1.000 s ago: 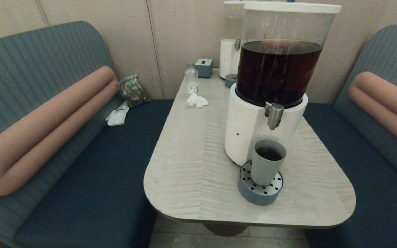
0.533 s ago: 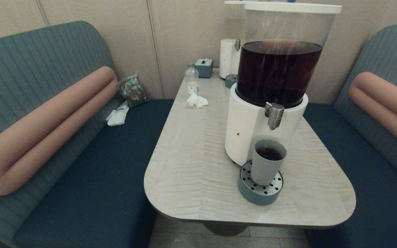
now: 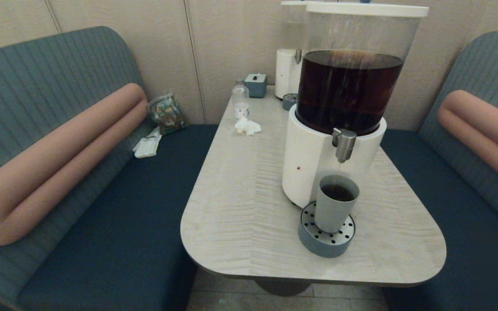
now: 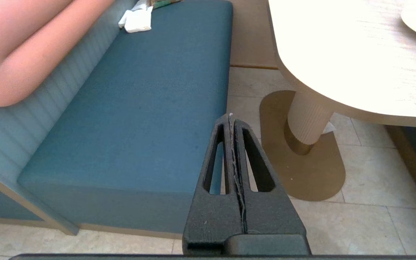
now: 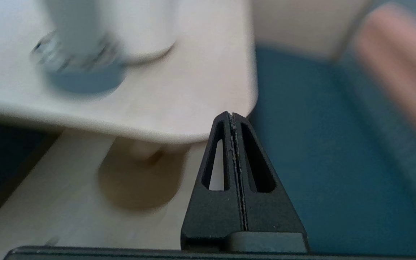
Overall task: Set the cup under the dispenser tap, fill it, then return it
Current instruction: Turn off the faucet
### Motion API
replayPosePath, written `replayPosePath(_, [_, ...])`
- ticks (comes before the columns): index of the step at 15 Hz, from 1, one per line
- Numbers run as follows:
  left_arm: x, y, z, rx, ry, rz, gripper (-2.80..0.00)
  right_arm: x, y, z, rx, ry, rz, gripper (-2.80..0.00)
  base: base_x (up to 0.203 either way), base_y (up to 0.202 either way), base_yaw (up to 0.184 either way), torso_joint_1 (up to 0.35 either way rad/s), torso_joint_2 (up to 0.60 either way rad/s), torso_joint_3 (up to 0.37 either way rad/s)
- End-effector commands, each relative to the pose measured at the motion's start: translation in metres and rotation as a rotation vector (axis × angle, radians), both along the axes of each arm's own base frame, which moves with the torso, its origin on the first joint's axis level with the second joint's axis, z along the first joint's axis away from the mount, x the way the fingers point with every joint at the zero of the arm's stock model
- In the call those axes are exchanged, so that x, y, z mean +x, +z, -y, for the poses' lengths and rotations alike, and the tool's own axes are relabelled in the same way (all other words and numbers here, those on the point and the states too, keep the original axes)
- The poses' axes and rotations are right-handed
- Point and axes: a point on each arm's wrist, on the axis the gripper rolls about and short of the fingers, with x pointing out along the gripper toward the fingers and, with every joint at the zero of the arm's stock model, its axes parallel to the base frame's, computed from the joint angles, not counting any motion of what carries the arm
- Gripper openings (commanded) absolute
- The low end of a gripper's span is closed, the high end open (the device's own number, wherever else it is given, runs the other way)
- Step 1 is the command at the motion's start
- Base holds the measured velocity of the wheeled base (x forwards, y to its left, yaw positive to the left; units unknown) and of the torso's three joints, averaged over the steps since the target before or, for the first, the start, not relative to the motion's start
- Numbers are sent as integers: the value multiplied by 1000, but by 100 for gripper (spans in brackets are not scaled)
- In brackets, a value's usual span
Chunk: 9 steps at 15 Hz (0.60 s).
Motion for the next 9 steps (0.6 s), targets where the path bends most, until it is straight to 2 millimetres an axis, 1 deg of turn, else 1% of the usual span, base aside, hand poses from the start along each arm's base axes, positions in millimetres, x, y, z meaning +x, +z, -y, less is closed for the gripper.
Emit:
replayPosePath(1, [0, 0, 0, 0, 1, -3, -280, 0, -3, 0, 5, 11, -19, -280, 0, 0, 0, 0, 0, 0])
replayPosePath(3, [0, 0, 0, 1, 1, -1, -280, 0, -8, 0, 12, 19, -87, -280, 0, 0, 0, 0, 0, 0])
replayPosePath(9, [0, 0, 0, -4, 1, -3, -280, 0, -7, 0, 59, 20, -65, -280, 0, 0, 0, 0, 0, 0])
